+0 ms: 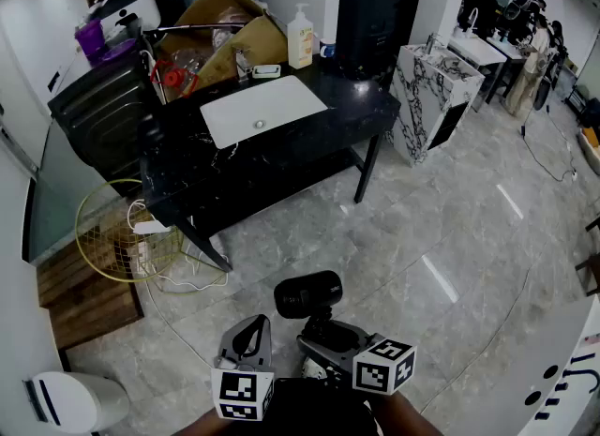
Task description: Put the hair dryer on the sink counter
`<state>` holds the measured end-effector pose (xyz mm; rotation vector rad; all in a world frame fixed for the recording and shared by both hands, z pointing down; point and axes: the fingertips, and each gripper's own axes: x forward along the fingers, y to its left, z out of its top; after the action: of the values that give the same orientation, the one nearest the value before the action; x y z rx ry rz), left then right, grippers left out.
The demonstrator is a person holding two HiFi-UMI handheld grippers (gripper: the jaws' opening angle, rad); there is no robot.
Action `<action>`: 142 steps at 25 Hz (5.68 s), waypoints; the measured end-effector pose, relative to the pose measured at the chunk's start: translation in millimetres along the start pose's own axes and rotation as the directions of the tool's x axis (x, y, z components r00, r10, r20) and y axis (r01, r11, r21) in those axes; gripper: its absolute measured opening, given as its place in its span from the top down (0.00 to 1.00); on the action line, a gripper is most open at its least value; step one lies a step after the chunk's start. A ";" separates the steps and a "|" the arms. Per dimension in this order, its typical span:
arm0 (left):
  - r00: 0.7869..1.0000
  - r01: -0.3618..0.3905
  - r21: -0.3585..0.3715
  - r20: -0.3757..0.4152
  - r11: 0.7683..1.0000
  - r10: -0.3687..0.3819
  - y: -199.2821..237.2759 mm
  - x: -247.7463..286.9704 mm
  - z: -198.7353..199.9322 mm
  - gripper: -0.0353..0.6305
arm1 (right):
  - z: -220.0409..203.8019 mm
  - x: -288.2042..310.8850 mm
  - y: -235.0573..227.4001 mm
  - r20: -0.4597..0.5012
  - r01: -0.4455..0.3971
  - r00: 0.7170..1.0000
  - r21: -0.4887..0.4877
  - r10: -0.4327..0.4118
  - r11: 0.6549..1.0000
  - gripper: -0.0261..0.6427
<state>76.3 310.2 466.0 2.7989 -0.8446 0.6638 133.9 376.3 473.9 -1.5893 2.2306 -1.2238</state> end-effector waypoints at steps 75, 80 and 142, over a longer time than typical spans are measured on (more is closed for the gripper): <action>0.968 -0.217 -0.159 0.091 0.963 0.233 381.3 -27.1 11.4 0.94 | 95.9 335.6 96.6 -0.088 0.006 0.996 -0.113 -0.016 0.994 0.56; 0.958 -0.263 -0.178 0.072 0.948 0.279 412.6 -5.8 13.7 0.94 | 116.3 369.3 77.6 -0.116 -0.009 0.993 -0.115 -0.004 0.993 0.56; 0.877 -0.479 -0.264 -0.109 0.837 0.468 584.9 227.8 95.5 0.94 | 283.8 620.0 -103.7 -0.472 -0.020 0.859 -0.419 -0.198 0.908 0.56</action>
<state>-43.4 -312.9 489.3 2.3180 -1.5187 0.5965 93.5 -306.9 558.9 -1.6708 2.9429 -1.3974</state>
